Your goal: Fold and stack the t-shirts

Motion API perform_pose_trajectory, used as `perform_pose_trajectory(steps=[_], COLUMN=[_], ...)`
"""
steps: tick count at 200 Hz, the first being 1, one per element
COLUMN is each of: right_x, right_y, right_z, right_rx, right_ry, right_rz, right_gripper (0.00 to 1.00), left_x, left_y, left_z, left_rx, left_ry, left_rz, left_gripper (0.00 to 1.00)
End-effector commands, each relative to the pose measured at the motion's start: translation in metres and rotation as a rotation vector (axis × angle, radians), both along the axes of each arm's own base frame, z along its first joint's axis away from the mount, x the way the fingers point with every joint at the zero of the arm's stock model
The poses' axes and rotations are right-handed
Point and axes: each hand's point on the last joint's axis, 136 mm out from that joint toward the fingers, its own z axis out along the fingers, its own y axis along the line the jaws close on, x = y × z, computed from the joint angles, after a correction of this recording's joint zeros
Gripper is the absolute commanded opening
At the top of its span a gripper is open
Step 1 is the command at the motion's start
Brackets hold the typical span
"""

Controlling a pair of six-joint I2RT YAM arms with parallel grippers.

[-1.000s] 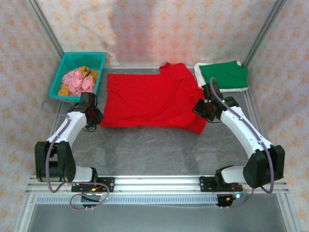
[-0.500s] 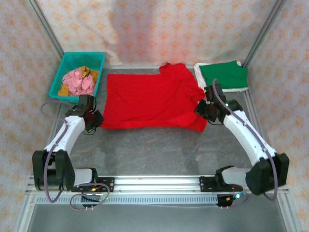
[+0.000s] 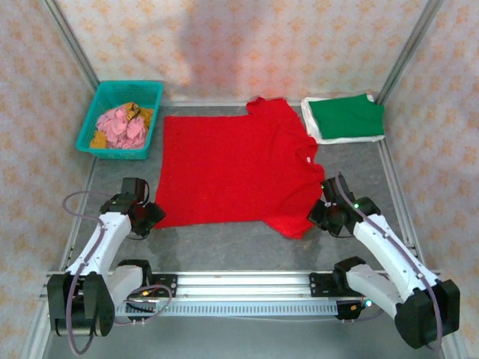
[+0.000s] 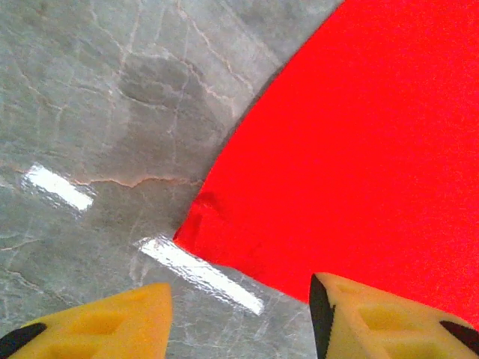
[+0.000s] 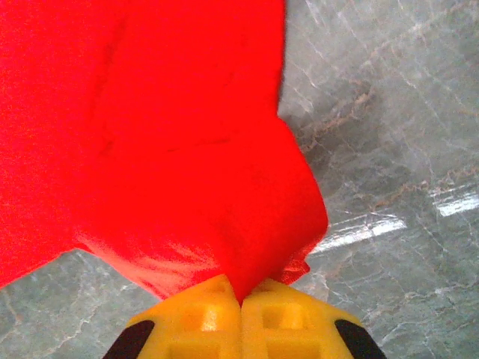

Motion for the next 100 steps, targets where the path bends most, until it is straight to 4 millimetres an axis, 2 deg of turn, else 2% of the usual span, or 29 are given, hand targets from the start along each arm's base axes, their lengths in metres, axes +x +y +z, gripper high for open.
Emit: perform_pose_trajectory(steps=[1,22,42,100], right_x=[0.013,0.023,0.030,0.031], right_y=[0.005,0.008,0.011,0.007], right_z=[0.005,0.009,0.010,0.008], right_rx=[0.012,0.006,0.005,-0.024], right_ry=[-0.039,-0.055,-0.053,-0.048], right_rz=[-0.003,0.008,0.016,0.015], right_gripper=[0.00,0.00,0.00,0.00], left_x=[0.005,0.005,0.000,0.017], left_y=[0.003,-0.001,0.009,0.021], left_z=[-0.003,-0.015,-0.023,-0.027], left_rx=[-0.005,-0.025,0.028,0.090], left_ry=[-0.010,0.021,0.068,0.073], left_rz=[0.042,0.040,0.057,0.060], left_gripper=[0.57,0.55,0.51,0.48])
